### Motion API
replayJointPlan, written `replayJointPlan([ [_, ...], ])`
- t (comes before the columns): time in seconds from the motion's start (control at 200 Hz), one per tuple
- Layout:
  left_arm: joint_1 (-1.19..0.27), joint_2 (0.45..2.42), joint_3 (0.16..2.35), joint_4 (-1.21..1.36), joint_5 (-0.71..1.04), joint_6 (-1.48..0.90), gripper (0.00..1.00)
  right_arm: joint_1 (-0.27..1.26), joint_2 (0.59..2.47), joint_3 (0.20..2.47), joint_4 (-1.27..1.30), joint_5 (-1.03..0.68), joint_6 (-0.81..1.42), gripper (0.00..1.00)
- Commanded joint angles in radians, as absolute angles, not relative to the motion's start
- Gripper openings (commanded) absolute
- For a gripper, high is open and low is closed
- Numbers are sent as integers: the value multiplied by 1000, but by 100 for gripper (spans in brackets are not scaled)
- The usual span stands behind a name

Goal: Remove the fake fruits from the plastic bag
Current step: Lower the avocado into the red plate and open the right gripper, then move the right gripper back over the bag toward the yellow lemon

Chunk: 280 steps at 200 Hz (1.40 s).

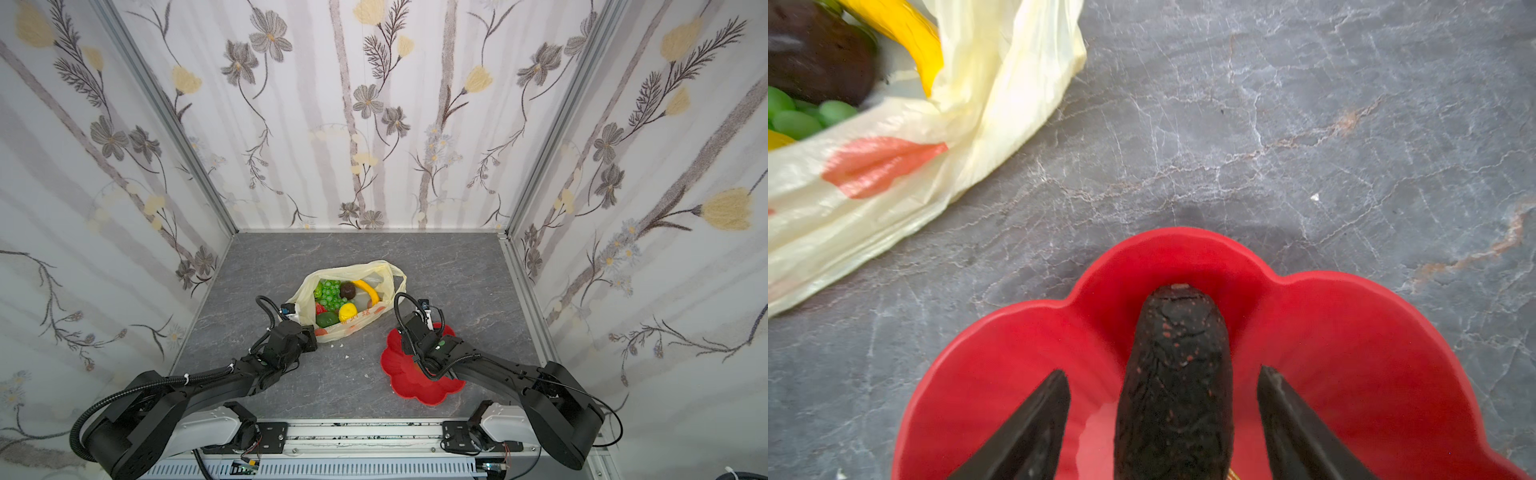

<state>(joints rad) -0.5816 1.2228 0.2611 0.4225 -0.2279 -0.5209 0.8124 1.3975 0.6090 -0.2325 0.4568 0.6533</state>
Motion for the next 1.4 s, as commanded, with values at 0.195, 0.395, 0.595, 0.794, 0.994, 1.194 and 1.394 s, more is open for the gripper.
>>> replayJointPlan([
  [0.195,-584,1240,263,460,-227,-516,0,853,1432,850,-249,373,575,72],
  [0.395,-586,1234,255,463,-226,-522,0,853,1659,1093,-225,217,539,72],
  [0.595,-585,1218,249,463,-229,-526,0,848,1907,1350,-288,122,528,71],
  [0.794,-585,1215,243,463,-229,-537,0,851,2044,1485,-338,62,505,69],
  [0.994,-587,1218,243,465,-230,-541,0,894,2100,1535,-392,89,481,67],
  [1.194,-585,1220,243,466,-229,-541,0,907,2150,1566,-455,152,494,77],
  [1.394,-586,1225,245,469,-230,-541,0,943,2168,1584,-479,193,490,69],
])
